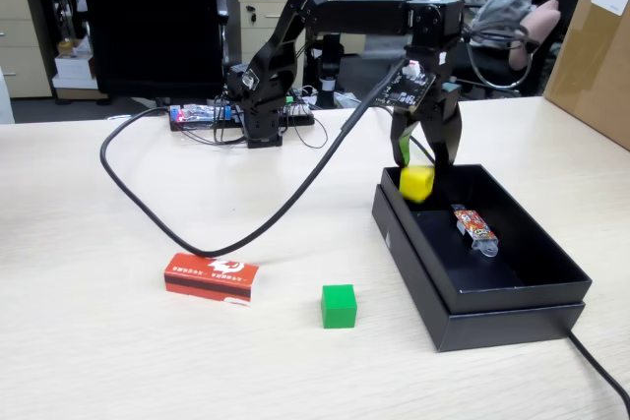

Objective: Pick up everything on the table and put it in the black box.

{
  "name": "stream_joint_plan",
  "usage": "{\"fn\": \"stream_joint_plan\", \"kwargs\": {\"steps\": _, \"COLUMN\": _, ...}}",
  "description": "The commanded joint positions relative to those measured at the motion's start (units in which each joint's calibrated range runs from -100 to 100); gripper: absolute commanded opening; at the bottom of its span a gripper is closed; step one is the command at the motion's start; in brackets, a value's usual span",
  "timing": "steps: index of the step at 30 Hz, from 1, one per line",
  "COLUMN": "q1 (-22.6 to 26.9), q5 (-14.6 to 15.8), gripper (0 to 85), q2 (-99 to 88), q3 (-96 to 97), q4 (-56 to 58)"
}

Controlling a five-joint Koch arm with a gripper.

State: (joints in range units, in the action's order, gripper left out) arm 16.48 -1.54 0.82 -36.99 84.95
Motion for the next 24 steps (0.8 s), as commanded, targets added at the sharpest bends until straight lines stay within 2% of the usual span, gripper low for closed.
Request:
{"fn": "stream_joint_plan", "kwargs": {"steps": 1, "q1": 0.0, "q5": 0.0, "gripper": 26.7, "q2": -2.4, "q3": -2.2, "q4": 0.0}}
{"fn": "stream_joint_plan", "kwargs": {"steps": 6, "q1": 0.1, "q5": 0.0, "gripper": 26.7, "q2": -4.7, "q3": -4.6, "q4": 0.0}}
{"fn": "stream_joint_plan", "kwargs": {"steps": 14, "q1": -0.8, "q5": 0.0, "gripper": 26.7, "q2": -19.1, "q3": -10.2, "q4": 0.0}}
{"fn": "stream_joint_plan", "kwargs": {"steps": 22, "q1": -10.3, "q5": 1.3, "gripper": 26.7, "q2": -26.7, "q3": -12.2, "q4": 0.0}}
{"fn": "stream_joint_plan", "kwargs": {"steps": 23, "q1": -14.3, "q5": 1.2, "gripper": 26.7, "q2": -26.4, "q3": -11.1, "q4": -0.1}}
{"fn": "stream_joint_plan", "kwargs": {"steps": 24, "q1": -15.6, "q5": 1.3, "gripper": 28.6, "q2": -25.7, "q3": -10.7, "q4": -0.1}}
